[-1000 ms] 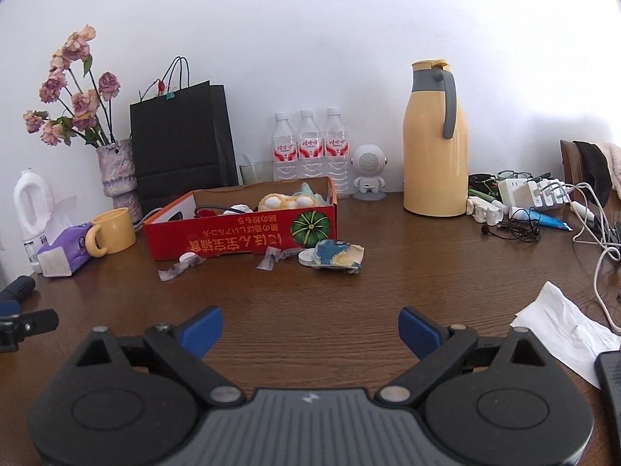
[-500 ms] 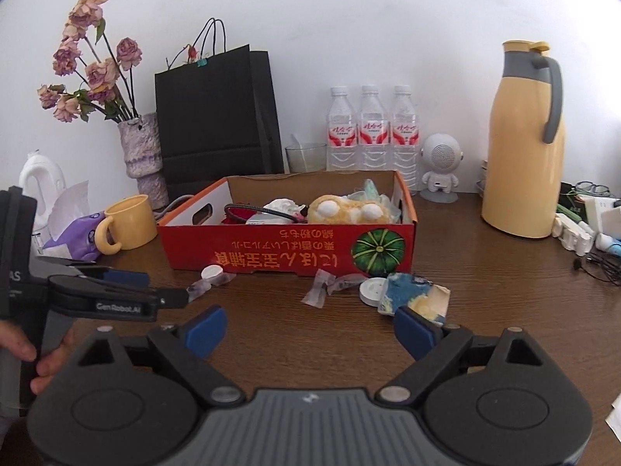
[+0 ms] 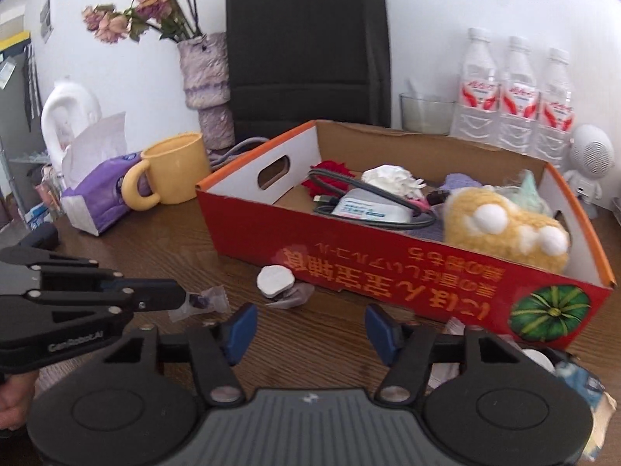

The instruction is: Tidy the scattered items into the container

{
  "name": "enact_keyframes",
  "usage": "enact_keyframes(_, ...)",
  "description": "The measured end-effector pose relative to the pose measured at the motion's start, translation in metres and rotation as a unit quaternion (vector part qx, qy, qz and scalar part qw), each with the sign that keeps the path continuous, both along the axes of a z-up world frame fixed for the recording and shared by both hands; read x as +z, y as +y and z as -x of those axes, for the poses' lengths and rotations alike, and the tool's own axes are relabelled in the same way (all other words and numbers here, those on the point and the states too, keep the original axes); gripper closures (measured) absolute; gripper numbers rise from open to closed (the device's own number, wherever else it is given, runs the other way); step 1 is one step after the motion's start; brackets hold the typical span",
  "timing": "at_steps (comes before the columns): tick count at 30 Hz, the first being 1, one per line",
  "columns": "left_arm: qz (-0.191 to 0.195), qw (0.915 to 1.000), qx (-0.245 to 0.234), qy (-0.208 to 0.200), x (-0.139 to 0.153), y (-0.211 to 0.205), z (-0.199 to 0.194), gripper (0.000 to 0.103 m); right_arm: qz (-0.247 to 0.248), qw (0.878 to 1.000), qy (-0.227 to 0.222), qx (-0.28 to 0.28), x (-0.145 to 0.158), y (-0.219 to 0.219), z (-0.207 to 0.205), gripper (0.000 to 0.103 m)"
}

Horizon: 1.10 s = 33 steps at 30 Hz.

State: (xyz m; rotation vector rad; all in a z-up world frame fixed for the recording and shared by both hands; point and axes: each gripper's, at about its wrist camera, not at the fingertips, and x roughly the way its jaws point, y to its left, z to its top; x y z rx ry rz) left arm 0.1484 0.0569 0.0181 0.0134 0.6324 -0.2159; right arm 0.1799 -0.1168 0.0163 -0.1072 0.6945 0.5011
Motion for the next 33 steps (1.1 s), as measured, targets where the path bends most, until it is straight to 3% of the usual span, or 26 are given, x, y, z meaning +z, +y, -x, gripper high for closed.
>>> enact_keyframes(3,0.009,0.9999,0.003,-0.010,0.004,0.006,0.000,0.100,0.013,1.000,0.011,0.011,-0.009,0.021,-0.016,0.060)
enact_keyframes(4,0.010,0.9999,0.003,-0.011,0.004,0.007,0.001,0.100,0.018,1.000,0.016,0.011,-0.012,0.025,-0.020,0.079)
enact_keyframes(5,0.010,0.9999,0.005,-0.012,0.003,0.007,0.000,0.100,0.023,0.999,0.019,0.011,-0.015,0.029,-0.022,0.081)
enact_keyframes(12,0.012,0.9998,0.006,-0.013,0.000,0.009,0.003,0.100,0.019,1.000,0.015,-0.009,-0.017,0.015,-0.001,0.083)
enact_keyframes(18,0.021,0.9996,0.004,-0.019,0.008,0.003,0.015,0.100,0.018,0.999,0.010,-0.045,-0.014,-0.014,0.053,0.083)
enact_keyframes(22,0.036,0.9990,-0.011,-0.025,0.016,-0.009,0.043,0.100,0.008,0.998,-0.021,-0.056,-0.002,-0.040,0.100,0.083)
enact_keyframes(25,0.039,0.9990,-0.008,-0.018,0.018,-0.020,0.066,0.100,0.024,0.996,-0.051,-0.068,0.012,-0.053,0.133,0.083)
enact_keyframes(29,0.049,0.9987,0.007,-0.012,0.023,-0.039,0.101,0.100,0.005,0.993,-0.079,-0.084,0.030,-0.069,0.169,0.083)
enact_keyframes(33,0.045,0.9983,0.017,-0.034,0.031,-0.059,0.142,0.100,-0.004,0.991,-0.095,-0.095,0.039,-0.078,0.199,0.083)
